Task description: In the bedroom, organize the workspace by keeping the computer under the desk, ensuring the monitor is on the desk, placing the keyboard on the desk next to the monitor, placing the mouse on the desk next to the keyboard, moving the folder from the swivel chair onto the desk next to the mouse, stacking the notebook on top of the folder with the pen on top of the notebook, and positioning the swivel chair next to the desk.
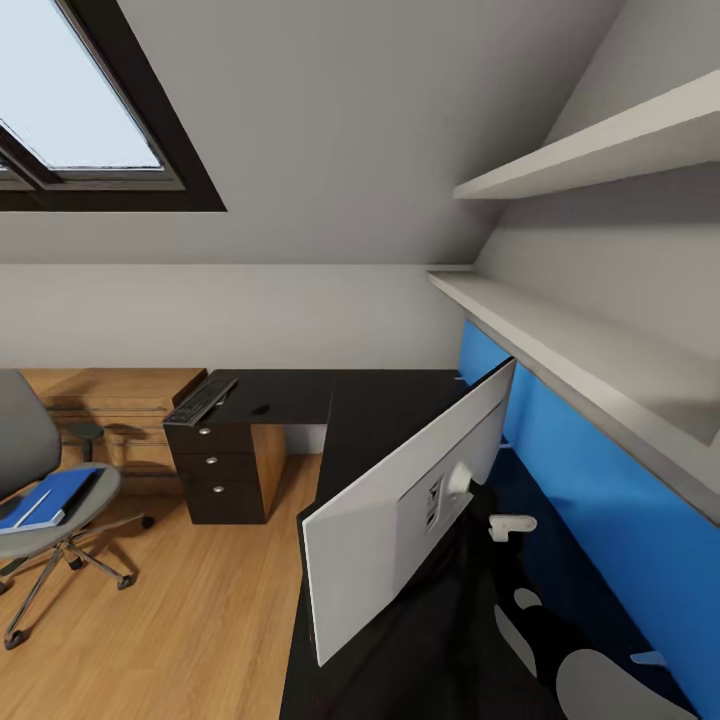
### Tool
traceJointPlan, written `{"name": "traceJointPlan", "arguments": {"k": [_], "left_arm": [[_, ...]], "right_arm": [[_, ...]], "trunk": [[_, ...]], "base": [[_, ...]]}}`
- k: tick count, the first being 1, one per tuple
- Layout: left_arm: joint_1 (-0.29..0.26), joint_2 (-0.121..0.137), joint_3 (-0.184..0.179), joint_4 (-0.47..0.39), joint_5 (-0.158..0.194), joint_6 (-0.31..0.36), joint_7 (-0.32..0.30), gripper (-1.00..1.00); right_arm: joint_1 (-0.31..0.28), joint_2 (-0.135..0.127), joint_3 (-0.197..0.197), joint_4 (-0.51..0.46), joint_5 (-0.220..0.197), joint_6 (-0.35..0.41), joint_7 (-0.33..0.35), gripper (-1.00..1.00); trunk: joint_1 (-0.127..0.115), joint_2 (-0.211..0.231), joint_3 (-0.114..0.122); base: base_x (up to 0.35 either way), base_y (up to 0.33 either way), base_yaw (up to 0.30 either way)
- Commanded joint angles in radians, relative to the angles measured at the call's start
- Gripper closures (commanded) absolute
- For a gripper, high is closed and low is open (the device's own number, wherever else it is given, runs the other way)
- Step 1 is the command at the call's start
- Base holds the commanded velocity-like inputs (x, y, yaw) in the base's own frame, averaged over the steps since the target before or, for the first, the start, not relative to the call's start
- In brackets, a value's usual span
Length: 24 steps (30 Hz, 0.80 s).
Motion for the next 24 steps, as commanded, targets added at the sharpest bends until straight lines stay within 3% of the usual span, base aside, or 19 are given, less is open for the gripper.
{"name": "traceJointPlan", "arguments": {"k": [1, 16, 17, 24], "left_arm": [[-0.001, 0.001, 0.001, 0.001, 0.007, -0.002, -0.007, -1.00], [-0.001, 0.007, 0.001, 0.001, 0.008, -0.003, -0.007, -1.00], [-0.001, 0.007, 0.001, 0.001, 0.008, -0.003, -0.007, -1.00], [-0.001, 0.008, 0.001, 0.001, 0.008, -0.004, -0.007, -1.00]], "right_arm": [[-0.001, -0.007, 0.022, 0.005, -0.031, -0.009, -0.027, 1.00], [-0.001, -0.007, 0.022, 0.006, -0.031, -0.010, -0.027, 1.00], [-0.001, -0.007, 0.022, 0.006, -0.031, -0.010, -0.027, -1.00], [-0.001, -0.007, 0.022, 0.005, -0.031, -0.010, -0.027, -1.00]], "trunk": [[0.001, -0.002, -0.002], [0.001, -0.002, -0.002], [0.001, -0.002, -0.002], [0.001, -0.002, -0.002]], "base": [[0.000, 0.000, 0.000], [0.000, 0.000, 0.000], [0.000, 0.000, 0.000], [0.000, 0.000, 0.000]]}}
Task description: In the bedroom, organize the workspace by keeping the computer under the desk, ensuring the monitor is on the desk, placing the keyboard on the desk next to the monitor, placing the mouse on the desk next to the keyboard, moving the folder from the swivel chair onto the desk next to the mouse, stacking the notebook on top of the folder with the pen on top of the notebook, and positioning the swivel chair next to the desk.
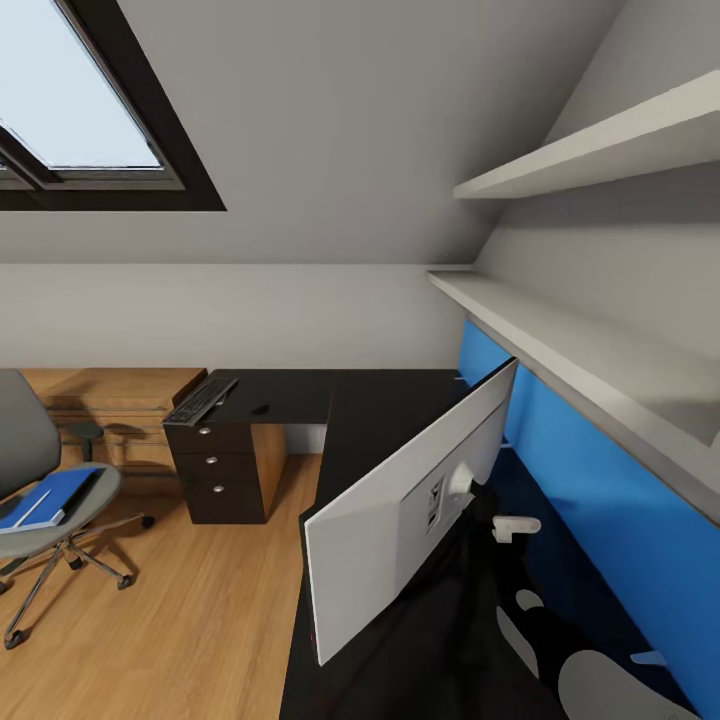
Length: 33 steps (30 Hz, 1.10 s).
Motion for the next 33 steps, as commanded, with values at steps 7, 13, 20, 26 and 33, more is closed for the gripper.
{"name": "traceJointPlan", "arguments": {"k": [7, 13, 20, 26, 33], "left_arm": [[-0.001, 0.000, 0.001, 0.001, 0.006, -0.002, -0.007, -1.00], [-0.001, 0.000, 0.001, 0.001, 0.006, -0.002, -0.007, -1.00], [-0.001, 0.000, 0.002, 0.001, 0.006, -0.002, -0.007, -1.00], [-0.001, 0.001, 0.003, 0.001, 0.006, -0.002, -0.007, -1.00], [-0.001, 0.001, 0.003, 0.001, 0.006, -0.002, -0.007, -1.00]], "right_arm": [[-0.001, -0.001, 0.009, 0.001, -0.010, -0.003, -0.004, -1.00], [-0.001, -0.001, 0.009, 0.001, -0.010, -0.003, -0.004, -1.00], [-0.001, 0.000, 0.009, 0.001, -0.010, -0.003, -0.004, -1.00], [-0.001, -0.001, 0.009, 0.000, -0.010, -0.003, -0.004, -1.00], [-0.001, 0.000, 0.010, 0.001, -0.010, -0.003, -0.004, -1.00]], "trunk": [[0.001, -0.002, -0.002], [0.001, -0.002, -0.002], [0.001, -0.002, -0.002], [0.001, -0.002, -0.002], [0.001, -0.002, -0.002]], "base": [[0.000, 0.000, 0.000], [0.000, 0.000, 0.000], [-0.044, 0.000, 0.000], [-0.228, 0.000, 0.000], [-0.310, 0.000, 0.000]]}}
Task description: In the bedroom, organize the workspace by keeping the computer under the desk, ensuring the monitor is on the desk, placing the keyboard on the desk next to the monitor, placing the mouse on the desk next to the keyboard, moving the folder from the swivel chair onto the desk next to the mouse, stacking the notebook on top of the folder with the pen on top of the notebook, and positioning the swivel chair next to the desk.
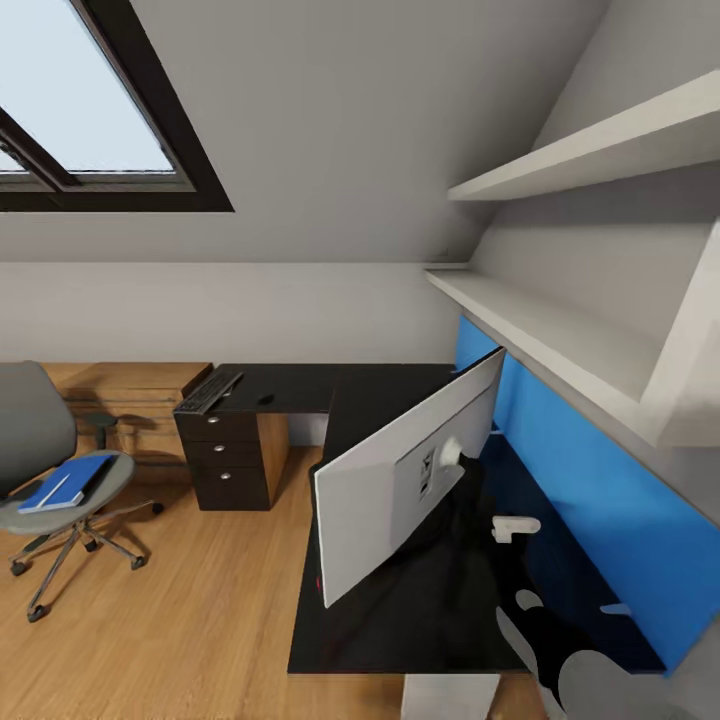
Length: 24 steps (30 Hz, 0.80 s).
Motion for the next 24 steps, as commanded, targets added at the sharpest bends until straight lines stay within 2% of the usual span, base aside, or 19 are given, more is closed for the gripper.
{"name": "traceJointPlan", "arguments": {"k": [1, 10, 24], "left_arm": [[-0.001, 0.000, 0.002, 0.001, 0.006, -0.002, -0.007, -1.00], [-0.001, 0.000, 0.002, 0.001, 0.006, -0.001, -0.007, -1.00], [-0.001, 0.000, 0.002, 0.001, 0.006, -0.001, -0.007, -1.00]], "right_arm": [[-0.001, -0.001, 0.009, 0.000, -0.010, -0.003, -0.004, -1.00], [-0.001, 0.000, 0.010, 0.000, -0.010, -0.003, -0.004, -1.00], [-0.001, 0.001, 0.011, 0.000, -0.010, -0.009, -0.005, -1.00]], "trunk": [[0.000, -0.002, -0.002], [0.000, -0.002, -0.002], [0.000, -0.002, -0.002]], "base": [[-0.325, 0.000, 0.000], [-0.330, 0.038, 0.000], [-0.332, 0.099, 0.000]]}}
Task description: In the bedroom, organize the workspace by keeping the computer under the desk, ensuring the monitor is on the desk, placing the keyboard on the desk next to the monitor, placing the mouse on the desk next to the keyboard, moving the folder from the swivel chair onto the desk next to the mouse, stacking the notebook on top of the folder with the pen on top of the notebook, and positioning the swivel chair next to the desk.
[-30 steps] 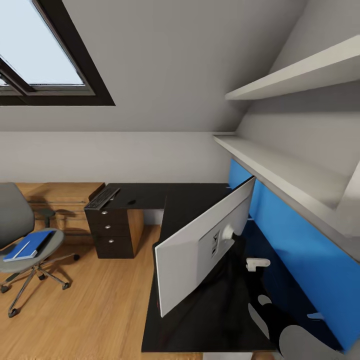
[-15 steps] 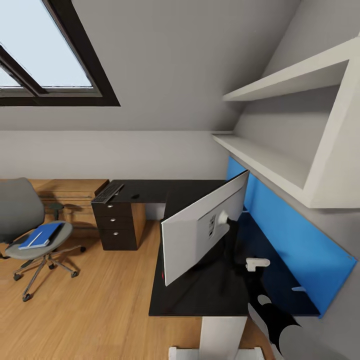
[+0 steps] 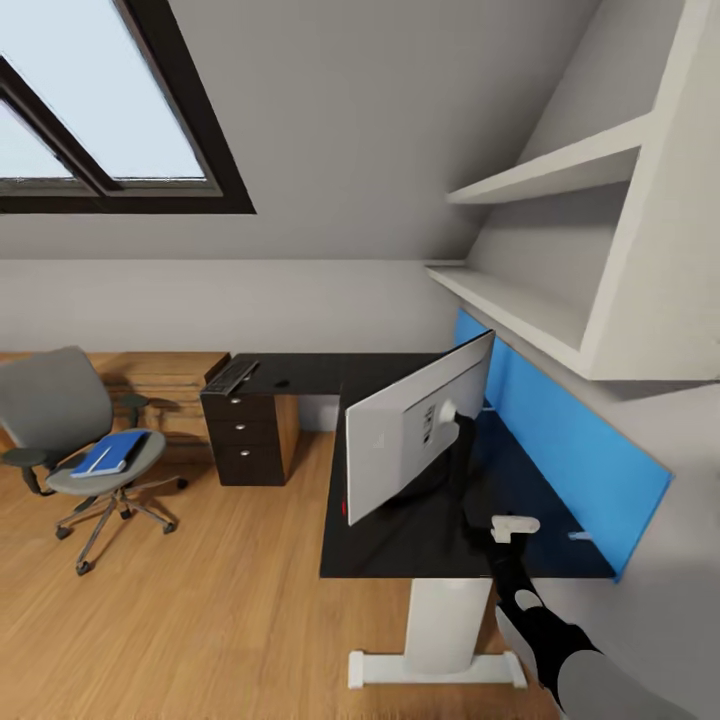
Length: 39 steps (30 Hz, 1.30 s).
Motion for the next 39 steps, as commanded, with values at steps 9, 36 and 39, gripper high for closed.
{"name": "traceJointPlan", "arguments": {"k": [9, 36, 39], "left_arm": [[-0.001, 0.001, 0.003, 0.001, 0.007, -0.002, -0.007, -1.00], [-0.001, 0.001, 0.003, 0.001, 0.008, -0.002, -0.006, -1.00], [-0.001, 0.001, 0.003, 0.001, 0.008, -0.002, -0.006, -1.00]], "right_arm": [[-0.001, 0.002, 0.011, 0.002, -0.009, -0.025, -0.003, -1.00], [-0.001, 0.057, 0.014, -0.023, 0.041, -0.024, -0.011, -1.00], [-0.001, 0.072, 0.013, -0.046, 0.050, -0.010, -0.017, -1.00]], "trunk": [[0.000, -0.002, -0.002], [0.000, -0.002, -0.002], [0.000, -0.002, -0.002]], "base": [[-0.291, 0.198, 0.000], [-0.080, 0.097, 0.000], [-0.001, 0.002, 0.000]]}}
